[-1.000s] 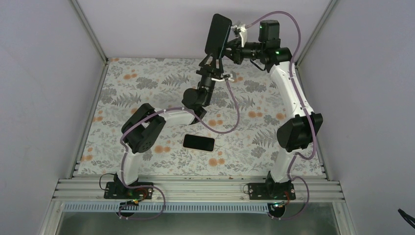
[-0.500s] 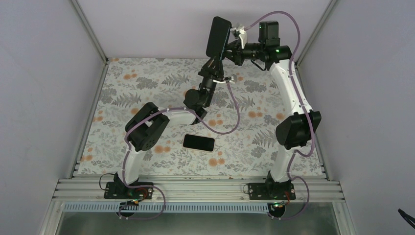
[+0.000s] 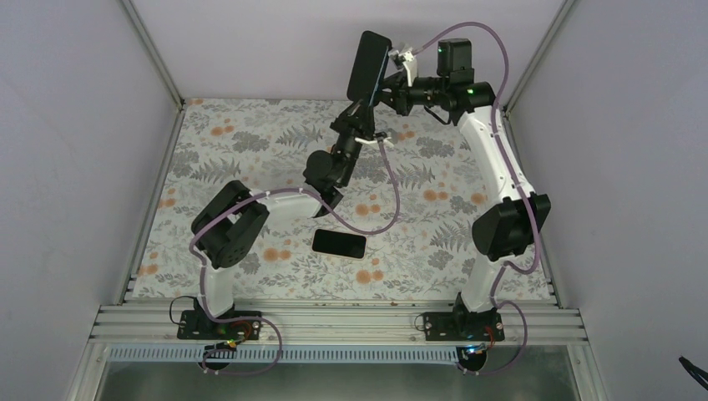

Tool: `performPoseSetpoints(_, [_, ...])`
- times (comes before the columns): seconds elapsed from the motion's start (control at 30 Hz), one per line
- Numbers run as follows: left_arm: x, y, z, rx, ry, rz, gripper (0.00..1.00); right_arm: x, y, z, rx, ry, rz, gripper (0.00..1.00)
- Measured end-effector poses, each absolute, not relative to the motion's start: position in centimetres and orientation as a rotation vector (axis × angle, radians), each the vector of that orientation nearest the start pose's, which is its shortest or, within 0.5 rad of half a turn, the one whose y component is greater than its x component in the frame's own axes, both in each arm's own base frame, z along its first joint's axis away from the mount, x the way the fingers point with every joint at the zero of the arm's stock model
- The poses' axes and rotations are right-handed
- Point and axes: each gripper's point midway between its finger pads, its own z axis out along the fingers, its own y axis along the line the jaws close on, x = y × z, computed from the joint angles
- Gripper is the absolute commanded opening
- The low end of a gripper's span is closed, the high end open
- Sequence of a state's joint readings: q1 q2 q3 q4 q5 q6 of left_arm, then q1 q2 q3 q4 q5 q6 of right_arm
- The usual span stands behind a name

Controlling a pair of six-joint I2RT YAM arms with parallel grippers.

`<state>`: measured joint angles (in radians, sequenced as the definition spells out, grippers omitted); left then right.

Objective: Take the phone out of the phone case
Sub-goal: Remove the phone case from the phone, then place the phone case at the center of the board, then place the phone at the center of the board.

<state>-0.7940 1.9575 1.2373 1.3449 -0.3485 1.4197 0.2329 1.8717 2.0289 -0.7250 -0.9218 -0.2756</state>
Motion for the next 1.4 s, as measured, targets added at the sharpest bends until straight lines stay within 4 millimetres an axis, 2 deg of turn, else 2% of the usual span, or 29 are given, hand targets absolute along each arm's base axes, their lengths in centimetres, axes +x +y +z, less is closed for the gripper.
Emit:
performPoseSetpoints(0.17, [41.0,-33.7,38.9,0.725,0.719,0.731,0.02,43.0,24.6,37.7,-1.006,1.740,0.932,0.03])
performPoseSetpoints(0.47, [39.6,-32.5,38.7,0.823,0.842,0.616,0.02,42.1,24.8,36.4,-1.004,1.775,0.915,0.03])
performPoseSetpoints(0.5, [39.4,-31.9,39.3,0.801,0.849,0.623,0.02,42.9,24.0,35.7,-0.979,1.814,0.846,0.03])
performPoseSetpoints(0.57, [38.9,-29.3,42.4,0.716,0.849,0.638,0.02,44.0,22.0,33.5,-0.930,1.912,0.777,0.03])
performPoseSetpoints(0.63, [38.0,-28.7,43.3,0.723,0.854,0.623,0.02,45.6,20.6,32.7,-0.910,1.921,0.712,0.03])
performPoseSetpoints(0.7, [37.5,-27.0,45.2,0.636,0.855,0.624,0.02,45.3,19.5,30.7,-0.891,2.017,0.678,0.03])
performPoseSetpoints(0.8, [36.9,-24.4,47.3,0.538,0.867,0.632,0.02,44.9,19.0,28.2,-0.888,2.110,0.669,0.03])
performPoseSetpoints(0.93, [36.4,-23.5,47.9,0.505,0.889,0.609,0.02,44.4,18.6,26.6,-0.892,2.170,0.667,0.03])
performPoseSetpoints(1.03, [36.6,-23.8,45.9,0.555,0.935,0.598,0.02,44.0,18.4,25.7,-0.906,2.192,0.663,0.03])
performPoseSetpoints(1.13, [36.7,-23.8,41.4,0.656,1.009,0.615,0.02,43.5,17.9,24.4,-0.917,2.229,0.664,0.03])
performPoseSetpoints(1.3, [35.9,-22.0,31.4,0.878,1.137,0.720,0.02,42.3,15.5,20.5,-0.907,2.364,0.660,0.03])
performPoseSetpoints(1.4, [35.1,-19.7,25.3,1.010,1.206,0.813,0.02,41.2,13.2,16.3,-0.872,2.498,0.673,0.03])
